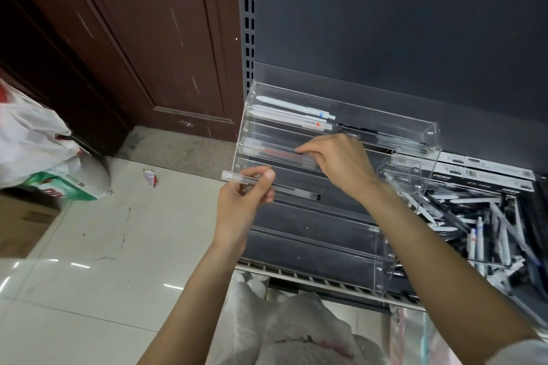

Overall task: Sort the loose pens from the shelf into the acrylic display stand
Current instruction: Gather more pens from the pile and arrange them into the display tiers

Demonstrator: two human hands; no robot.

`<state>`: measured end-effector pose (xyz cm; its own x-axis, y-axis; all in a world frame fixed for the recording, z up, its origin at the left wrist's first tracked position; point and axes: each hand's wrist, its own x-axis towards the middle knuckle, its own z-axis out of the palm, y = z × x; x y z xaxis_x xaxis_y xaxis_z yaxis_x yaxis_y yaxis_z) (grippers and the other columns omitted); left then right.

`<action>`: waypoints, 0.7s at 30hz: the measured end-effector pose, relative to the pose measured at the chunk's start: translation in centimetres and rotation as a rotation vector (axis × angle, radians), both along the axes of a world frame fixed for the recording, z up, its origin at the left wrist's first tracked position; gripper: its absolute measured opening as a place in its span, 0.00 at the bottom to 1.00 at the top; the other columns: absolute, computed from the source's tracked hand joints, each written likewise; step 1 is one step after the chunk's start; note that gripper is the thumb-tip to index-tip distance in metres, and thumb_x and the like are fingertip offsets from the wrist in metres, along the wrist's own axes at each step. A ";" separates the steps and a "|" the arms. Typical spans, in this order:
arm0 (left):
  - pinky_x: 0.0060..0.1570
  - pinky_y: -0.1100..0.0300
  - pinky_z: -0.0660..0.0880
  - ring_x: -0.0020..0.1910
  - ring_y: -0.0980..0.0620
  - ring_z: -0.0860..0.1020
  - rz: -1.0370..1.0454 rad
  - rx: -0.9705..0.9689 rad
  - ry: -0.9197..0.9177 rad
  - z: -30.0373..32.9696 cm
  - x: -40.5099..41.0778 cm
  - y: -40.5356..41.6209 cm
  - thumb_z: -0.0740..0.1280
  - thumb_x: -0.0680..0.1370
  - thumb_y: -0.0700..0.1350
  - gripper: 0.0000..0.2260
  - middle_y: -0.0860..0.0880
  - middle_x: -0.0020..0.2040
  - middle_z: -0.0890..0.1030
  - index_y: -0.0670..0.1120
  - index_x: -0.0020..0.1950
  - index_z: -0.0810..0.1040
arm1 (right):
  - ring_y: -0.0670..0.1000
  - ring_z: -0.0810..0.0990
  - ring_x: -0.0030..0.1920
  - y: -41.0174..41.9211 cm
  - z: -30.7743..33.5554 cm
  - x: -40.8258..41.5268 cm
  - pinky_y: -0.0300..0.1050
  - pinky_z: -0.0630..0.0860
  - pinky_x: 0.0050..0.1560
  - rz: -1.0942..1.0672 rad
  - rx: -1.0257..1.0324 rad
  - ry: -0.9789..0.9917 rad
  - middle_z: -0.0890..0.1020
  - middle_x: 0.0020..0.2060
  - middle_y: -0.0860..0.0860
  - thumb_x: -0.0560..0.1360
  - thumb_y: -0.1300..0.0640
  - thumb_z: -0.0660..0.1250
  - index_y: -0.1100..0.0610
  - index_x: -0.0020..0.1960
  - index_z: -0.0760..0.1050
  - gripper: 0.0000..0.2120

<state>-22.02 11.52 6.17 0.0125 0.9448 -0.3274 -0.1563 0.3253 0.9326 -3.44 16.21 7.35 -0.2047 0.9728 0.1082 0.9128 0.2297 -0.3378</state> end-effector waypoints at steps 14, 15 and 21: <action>0.39 0.68 0.76 0.36 0.58 0.81 -0.105 0.084 -0.004 2.0 2.9 1.9 0.64 0.78 0.46 0.09 0.50 0.38 0.82 0.42 0.50 0.80 | 0.41 0.81 0.41 -5.6 3.7 0.6 0.33 0.76 0.44 -0.136 0.017 0.433 0.84 0.42 0.42 0.71 0.57 0.73 0.50 0.50 0.83 0.08; 0.39 0.68 0.76 0.36 0.59 0.81 -0.161 0.155 0.124 1.9 2.8 2.1 0.63 0.79 0.48 0.11 0.51 0.40 0.82 0.43 0.50 0.80 | 0.42 0.81 0.39 -5.3 3.4 1.1 0.36 0.77 0.42 -0.181 0.086 0.412 0.85 0.41 0.43 0.71 0.57 0.72 0.51 0.49 0.83 0.08; 0.50 0.53 0.73 0.52 0.47 0.76 -0.264 0.816 1.176 -0.6 0.3 4.2 0.61 0.78 0.47 0.12 0.48 0.52 0.81 0.45 0.56 0.81 | 0.48 0.84 0.37 -3.1 0.9 1.6 0.41 0.78 0.37 -0.220 0.295 0.108 0.85 0.41 0.48 0.71 0.59 0.73 0.52 0.46 0.84 0.05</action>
<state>-21.76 15.71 5.57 0.3205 0.8819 0.3458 0.7918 -0.4498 0.4131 -1.83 13.15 8.22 0.0331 0.9159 0.4000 0.9137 0.1344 -0.3834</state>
